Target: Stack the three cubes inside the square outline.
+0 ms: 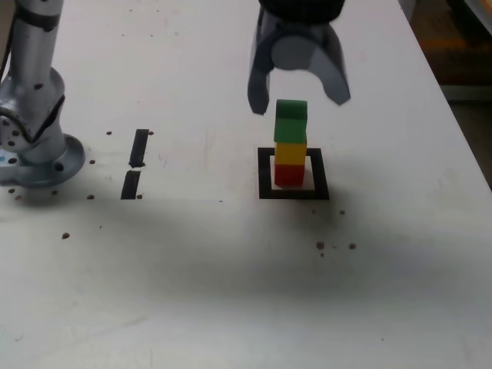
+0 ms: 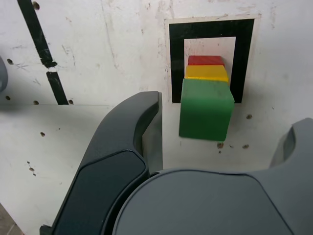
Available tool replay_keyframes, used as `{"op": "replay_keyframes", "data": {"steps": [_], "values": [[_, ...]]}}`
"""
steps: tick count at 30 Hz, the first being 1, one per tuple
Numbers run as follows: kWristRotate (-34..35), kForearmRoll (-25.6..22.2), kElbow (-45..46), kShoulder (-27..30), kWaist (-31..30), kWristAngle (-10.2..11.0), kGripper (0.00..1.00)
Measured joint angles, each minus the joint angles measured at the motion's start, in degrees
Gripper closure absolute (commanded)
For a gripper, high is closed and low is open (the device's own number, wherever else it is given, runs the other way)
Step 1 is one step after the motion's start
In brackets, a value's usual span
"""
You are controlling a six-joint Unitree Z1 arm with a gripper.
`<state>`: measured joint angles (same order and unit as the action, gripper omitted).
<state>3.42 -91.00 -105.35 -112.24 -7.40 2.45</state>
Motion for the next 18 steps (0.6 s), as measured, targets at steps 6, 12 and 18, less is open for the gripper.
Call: {"op": "replay_keyframes", "data": {"steps": [6,12,18], "values": [[-4.12,-1.41,5.86,9.55,3.16,1.64,0.08],[-7.24,-0.24,18.39,19.26,4.39,4.20,0.08],[-7.15,4.11,30.74,29.14,4.56,4.28,0.08]]}}
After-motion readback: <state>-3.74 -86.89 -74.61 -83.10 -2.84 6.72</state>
